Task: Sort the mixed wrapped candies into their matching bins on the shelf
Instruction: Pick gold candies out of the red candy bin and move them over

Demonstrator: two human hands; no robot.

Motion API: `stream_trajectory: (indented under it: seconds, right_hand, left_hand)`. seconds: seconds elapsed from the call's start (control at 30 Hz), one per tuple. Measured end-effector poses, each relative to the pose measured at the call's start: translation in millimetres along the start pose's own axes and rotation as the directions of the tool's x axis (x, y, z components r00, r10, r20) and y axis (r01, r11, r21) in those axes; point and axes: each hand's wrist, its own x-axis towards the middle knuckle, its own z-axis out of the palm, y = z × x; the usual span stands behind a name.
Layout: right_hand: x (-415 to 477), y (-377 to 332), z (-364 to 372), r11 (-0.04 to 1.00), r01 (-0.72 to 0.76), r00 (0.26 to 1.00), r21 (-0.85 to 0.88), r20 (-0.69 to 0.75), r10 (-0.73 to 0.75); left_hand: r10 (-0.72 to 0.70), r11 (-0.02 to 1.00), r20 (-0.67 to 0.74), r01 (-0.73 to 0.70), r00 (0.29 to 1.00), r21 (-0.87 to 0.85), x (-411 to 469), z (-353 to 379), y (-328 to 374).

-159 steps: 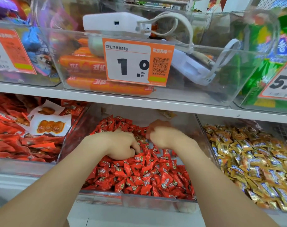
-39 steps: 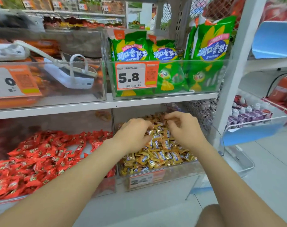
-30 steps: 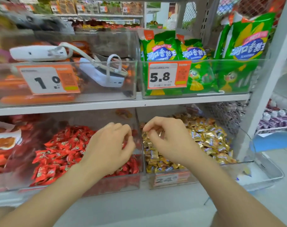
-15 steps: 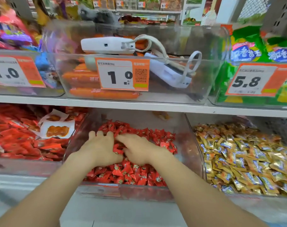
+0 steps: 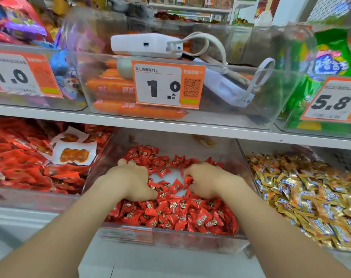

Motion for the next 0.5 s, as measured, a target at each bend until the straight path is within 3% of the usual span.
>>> stream_trajectory:
  seconds: [0.17,0.23,0.4,0.5]
  right_hand:
    - [-37.0,5.2,-24.2,0.969,-0.025,0.999,0.246,0.040,0.016]
    - [-41.4,-0.6,-26.3,0.959,-0.039,0.998,0.281,0.067,0.021]
    - [2.2,-19.8,-7.3,0.984,-0.036,0.952,0.176,-0.293,0.087]
    - [37.2,-28.8,2.0,0.979,0.038,0.936,0.200,-0.350,0.035]
  left_hand:
    - [0.006,1.000,-0.011,-0.006,1.000,0.014,5.0,4.7,2.1]
    - [0.037,0.998,-0.099,-0.031,0.994,0.062,6.2,4.0,7.1]
    - [0.068,0.996,-0.375,-0.044,0.925,0.072,18.2,3.8,19.7]
    - [0.011,1.000,-0.412,-0.019,0.911,-0.017,35.0,6.8,15.4]
